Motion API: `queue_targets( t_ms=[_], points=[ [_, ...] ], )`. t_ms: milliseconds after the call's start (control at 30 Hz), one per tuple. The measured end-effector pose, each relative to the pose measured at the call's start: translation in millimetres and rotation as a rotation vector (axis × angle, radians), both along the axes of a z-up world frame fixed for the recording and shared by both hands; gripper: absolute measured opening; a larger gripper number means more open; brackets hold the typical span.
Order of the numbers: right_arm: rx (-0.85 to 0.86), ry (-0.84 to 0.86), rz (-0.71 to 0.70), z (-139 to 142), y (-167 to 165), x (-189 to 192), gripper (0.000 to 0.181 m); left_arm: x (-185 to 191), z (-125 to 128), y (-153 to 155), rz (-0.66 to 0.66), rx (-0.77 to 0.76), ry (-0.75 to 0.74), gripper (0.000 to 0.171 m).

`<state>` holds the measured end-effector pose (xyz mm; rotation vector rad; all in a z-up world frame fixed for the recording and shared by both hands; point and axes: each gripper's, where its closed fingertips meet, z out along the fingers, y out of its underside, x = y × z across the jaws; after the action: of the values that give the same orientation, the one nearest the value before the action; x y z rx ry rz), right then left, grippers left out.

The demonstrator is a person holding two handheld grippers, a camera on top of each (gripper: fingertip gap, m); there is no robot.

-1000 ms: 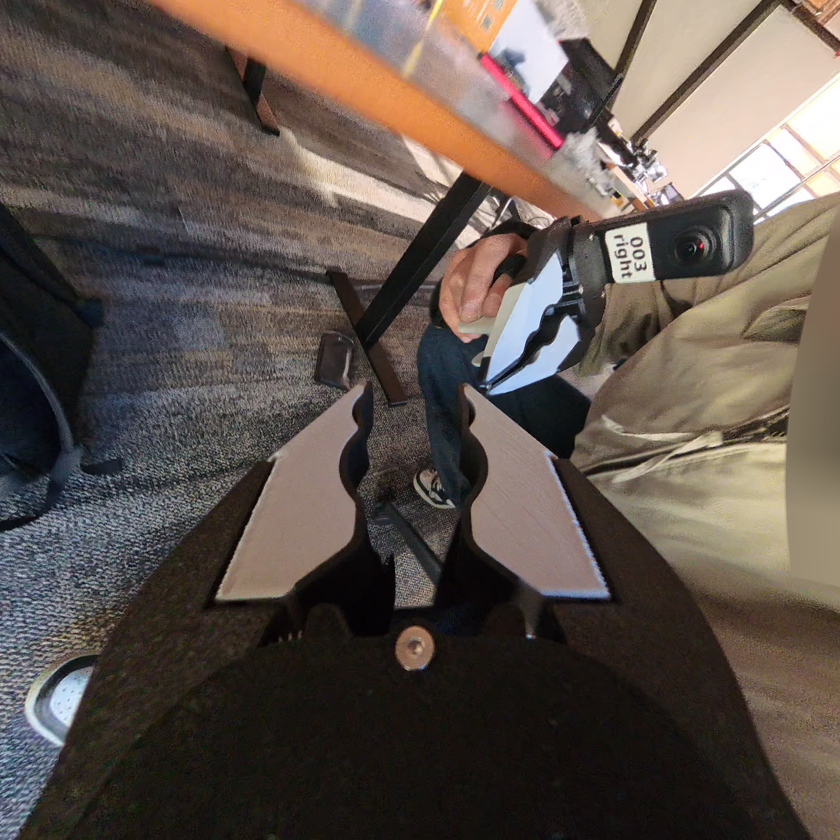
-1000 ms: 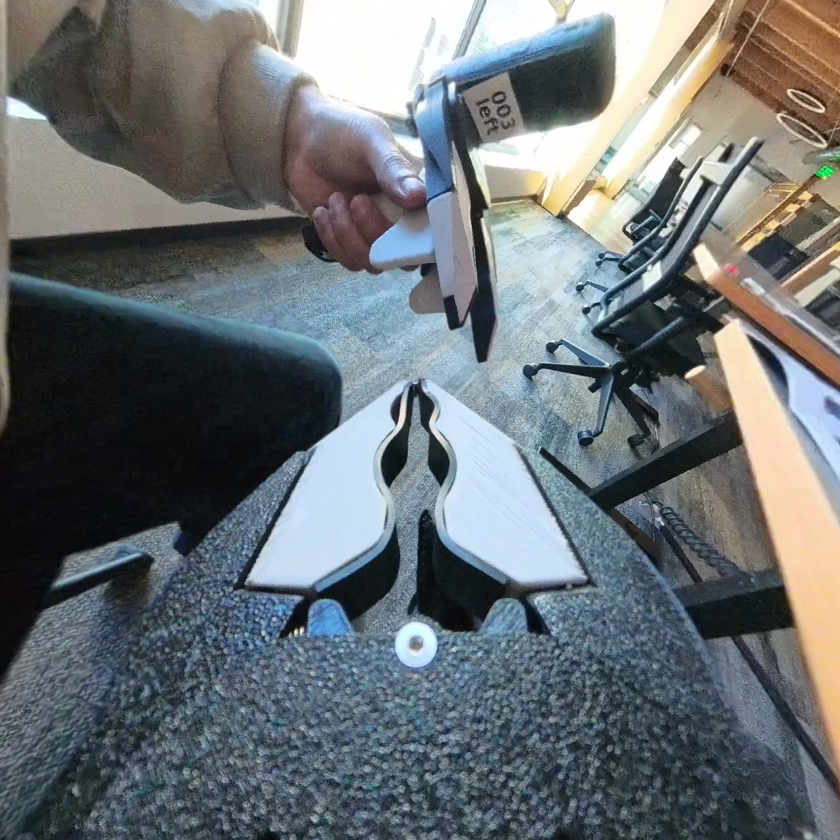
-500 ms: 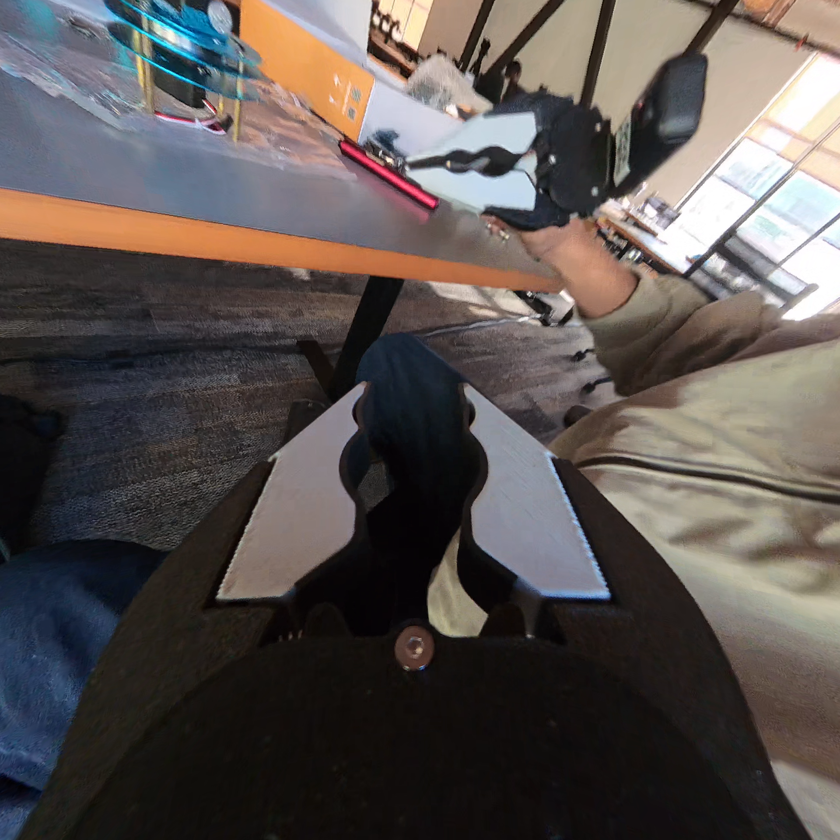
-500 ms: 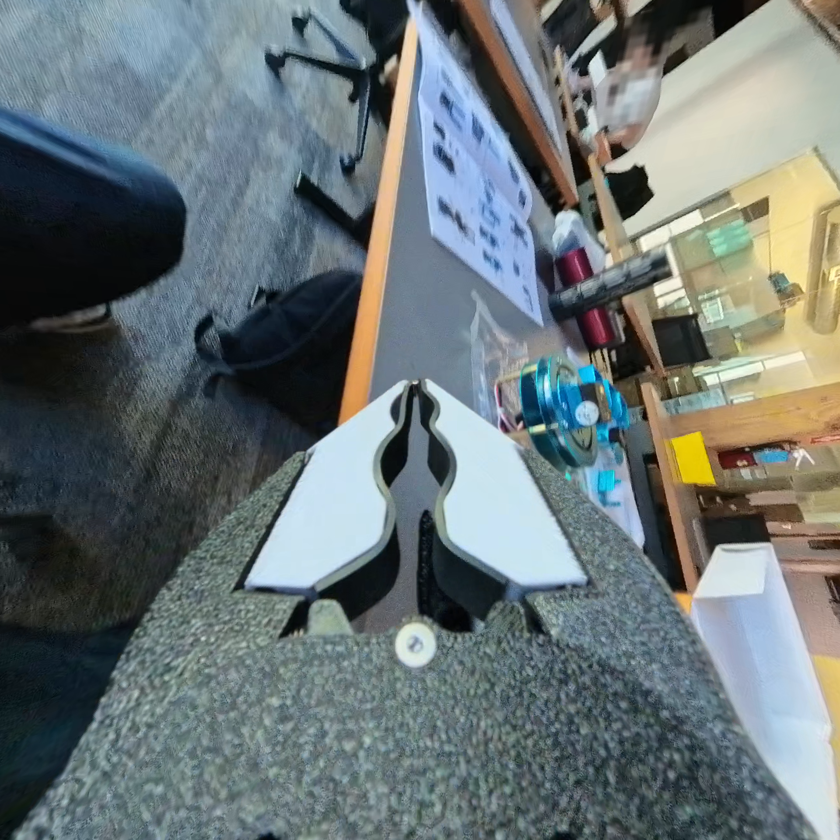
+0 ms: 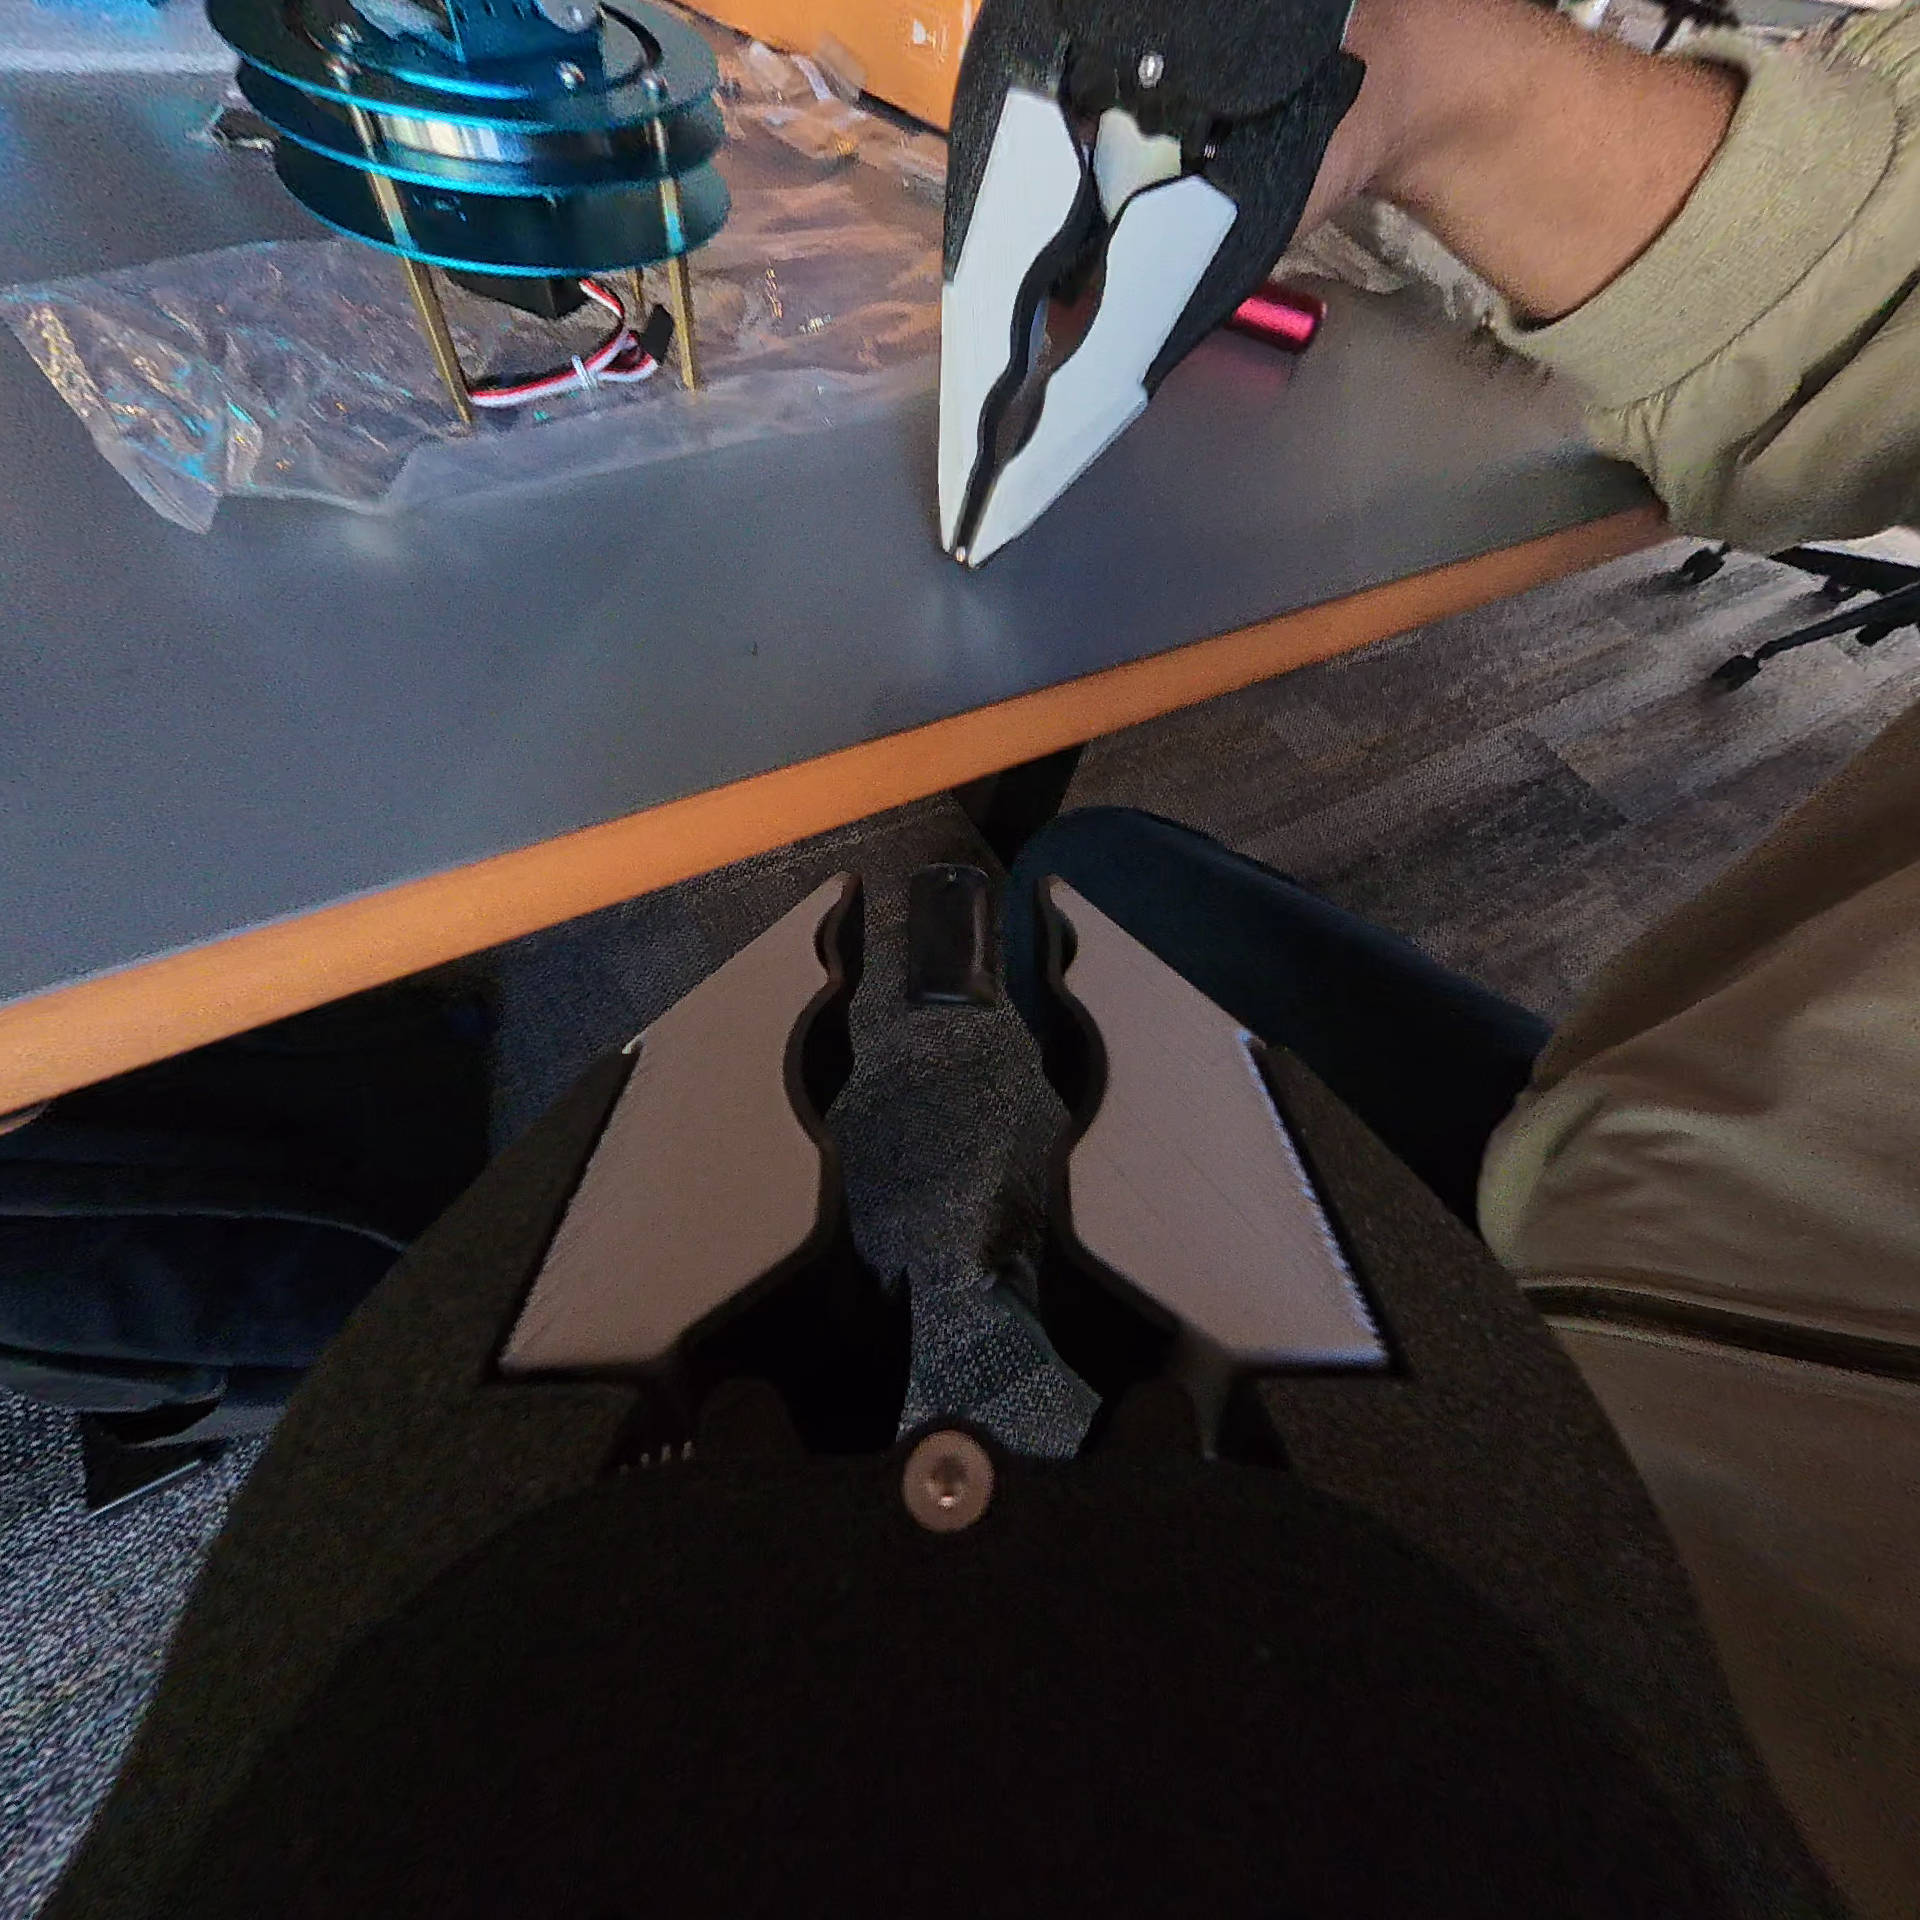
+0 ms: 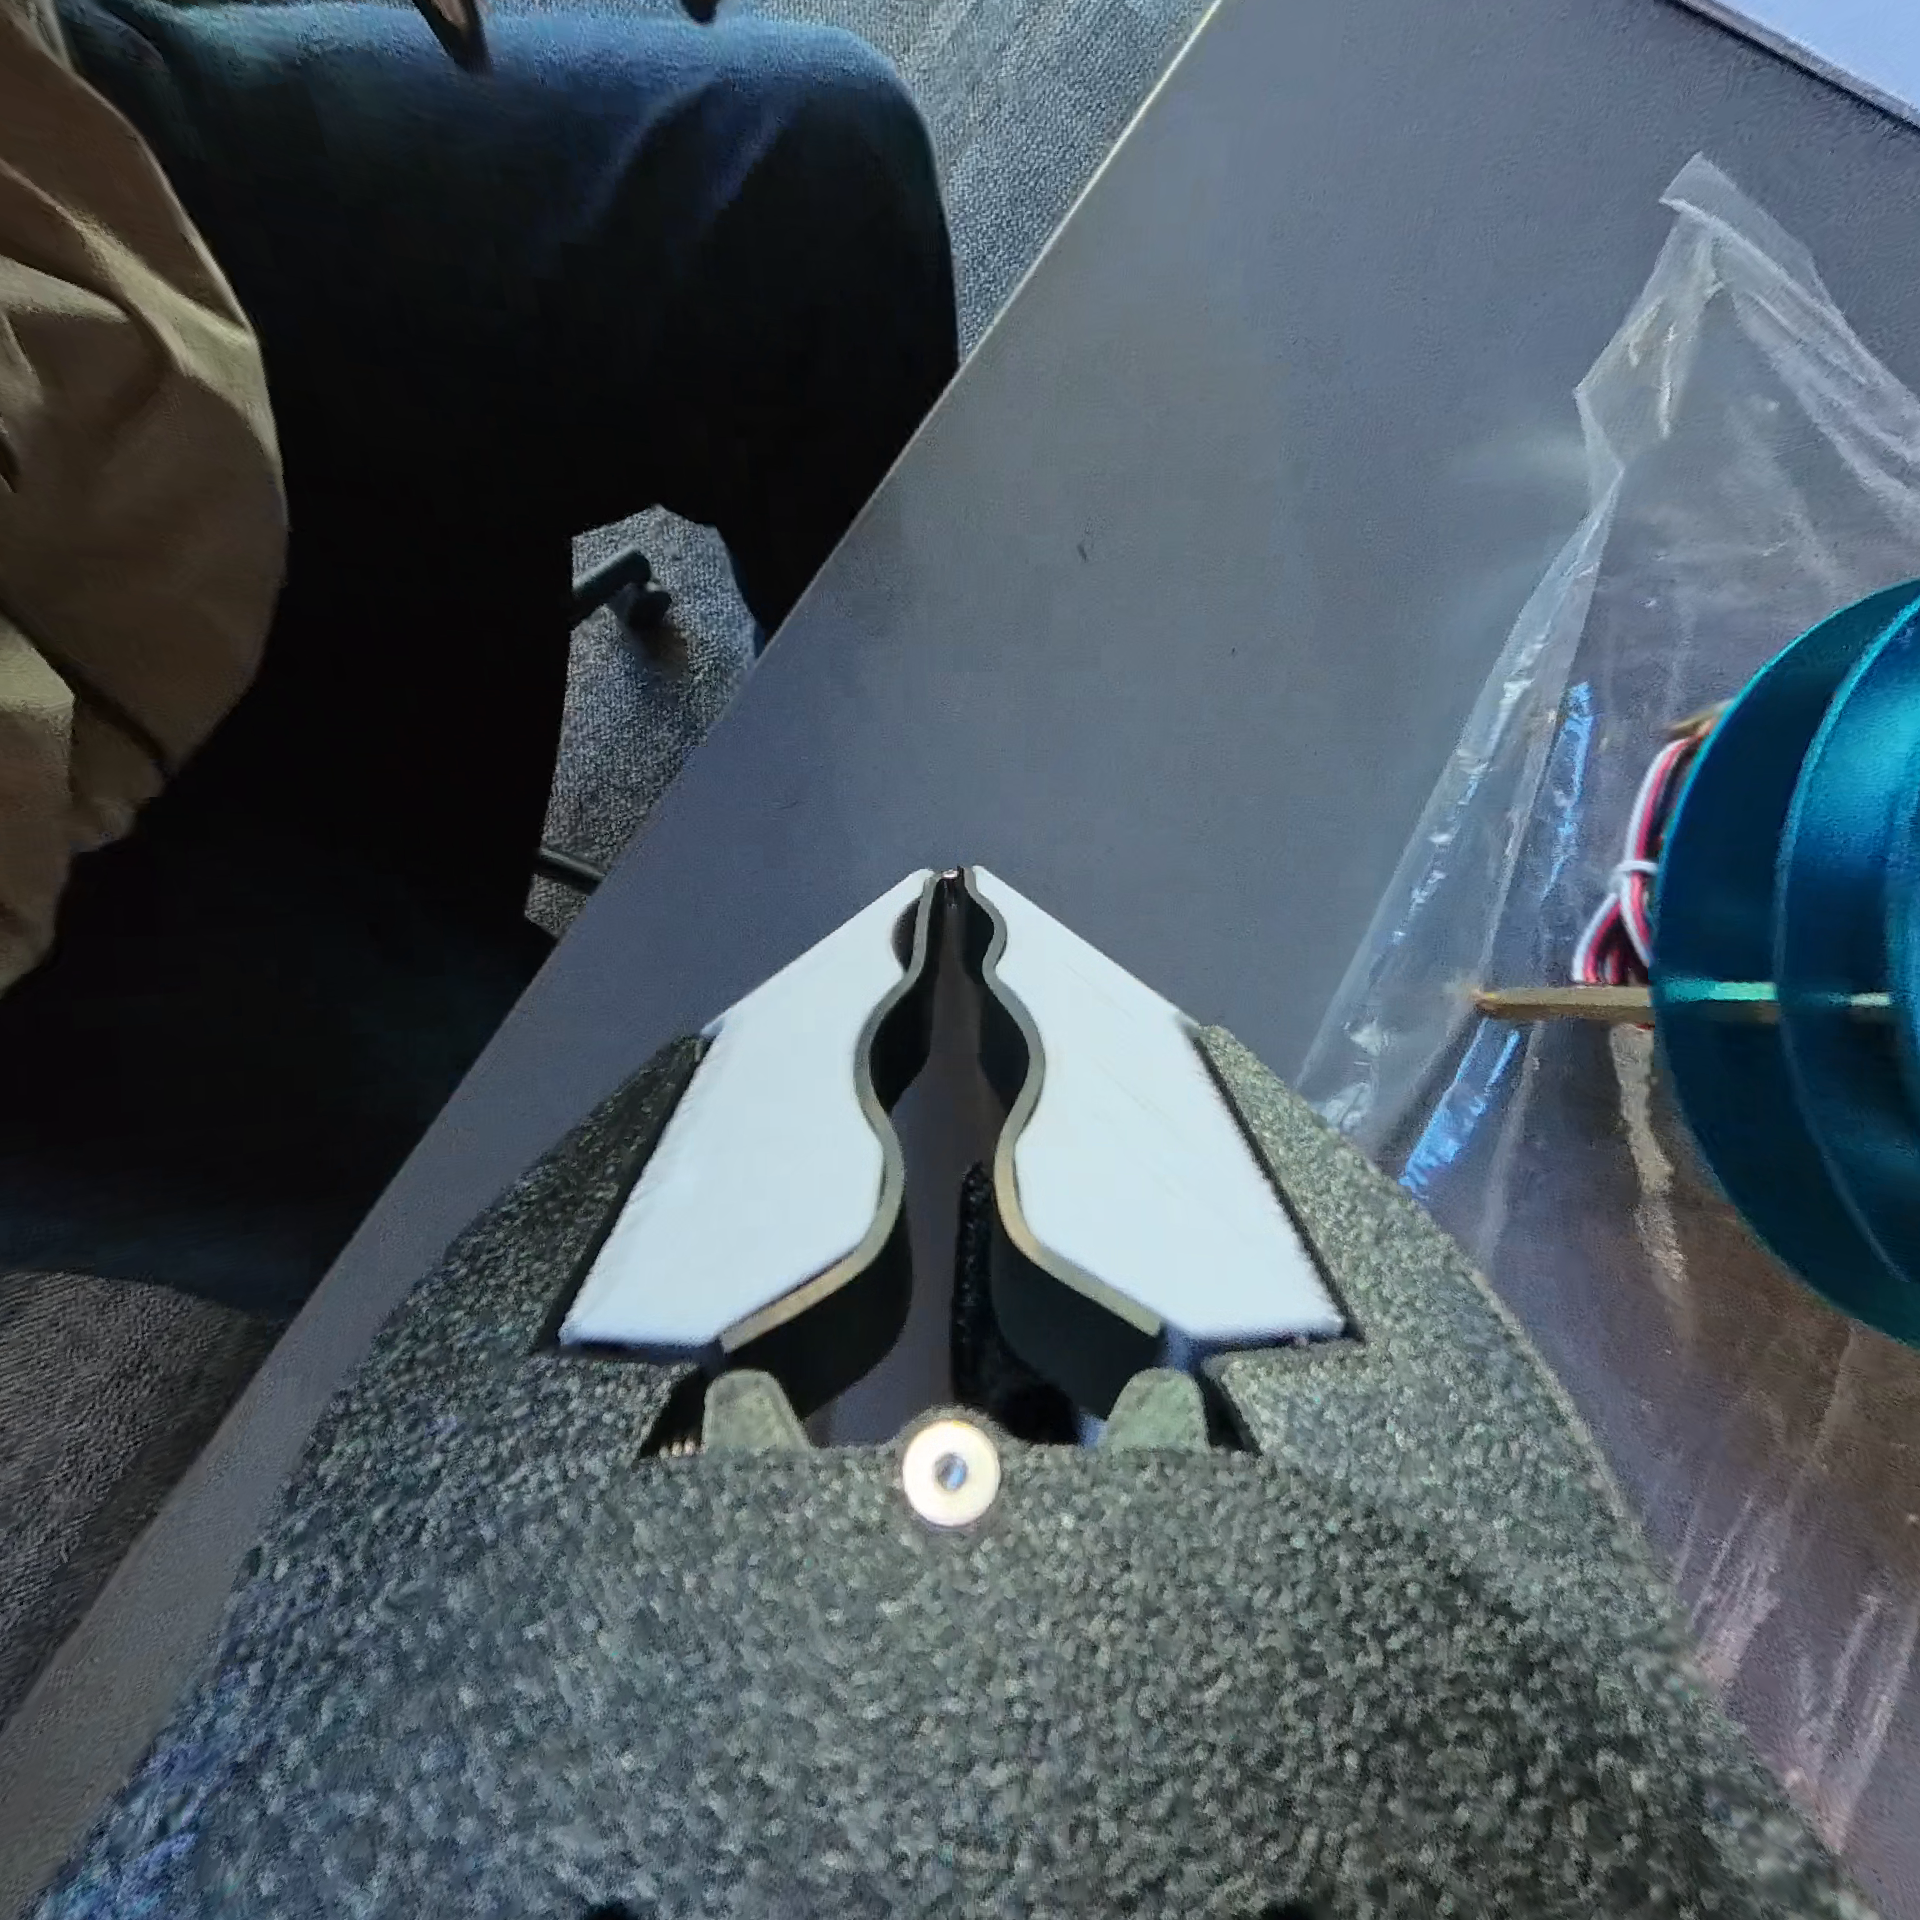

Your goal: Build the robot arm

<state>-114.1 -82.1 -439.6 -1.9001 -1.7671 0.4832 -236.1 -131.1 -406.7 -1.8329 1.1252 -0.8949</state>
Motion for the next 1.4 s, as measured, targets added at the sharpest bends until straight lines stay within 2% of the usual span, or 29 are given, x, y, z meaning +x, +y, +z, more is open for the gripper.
queue_targets(
  t_ms=[167,267,333,400,500,633,800,967,1100,1200,1300,1400],
  points=[
    [0.019,0.060,-0.030,-0.2,17.5,-8.5,0.002,17.0,8.2,11.5,0.023,-0.069,-0.088,0.028],
    [0.050,0.100,-0.089,3.5,20.4,-9.2,0.003,29.8,7.0,14.4,0.026,-0.027,-0.089,0.027],
    [0.019,0.138,-0.125,11.8,16.9,-4.0,0.019,35.2,4.9,18.4,0.034,0.008,-0.072,0.024],
    [-0.001,0.177,-0.128,18.7,9.9,1.6,0.018,41.4,8.2,17.6,0.012,0.007,-0.096,0.022],
    [0.054,0.146,-0.132,9.9,9.5,11.3,0.017,51.2,13.4,12.6,-0.061,0.022,-0.138,0.020],
    [0.070,0.150,-0.133,5.1,20.5,1.1,0.012,55.7,2.1,23.3,-0.096,0.110,-0.051,0.018],
    [-0.071,0.211,-0.220,7.2,33.2,-2.6,0.015,54.3,-8.8,38.5,-0.070,0.146,0.001,0.018],
    [-0.136,0.225,-0.262,16.3,22.8,-13.5,0.017,52.3,-14.4,53.6,-0.105,0.164,0.050,0.018],
    [-0.132,0.205,-0.312,17.4,18.9,-25.8,0.017,57.2,-6.3,66.5,-0.206,0.197,0.095,0.018],
    [-0.122,0.236,-0.341,25.3,16.5,-29.4,0.017,57.7,9.1,81.4,-0.309,0.212,0.120,0.018],
    [-0.122,0.288,-0.404,33.9,20.3,-19.6,0.016,58.4,30.9,96.5,-0.494,0.178,0.131,0.019],
    [-0.099,0.287,-0.530,39.3,33.1,0.4,0.017,56.5,45.8,114.9,-0.692,0.131,0.189,0.024]
  ],
)
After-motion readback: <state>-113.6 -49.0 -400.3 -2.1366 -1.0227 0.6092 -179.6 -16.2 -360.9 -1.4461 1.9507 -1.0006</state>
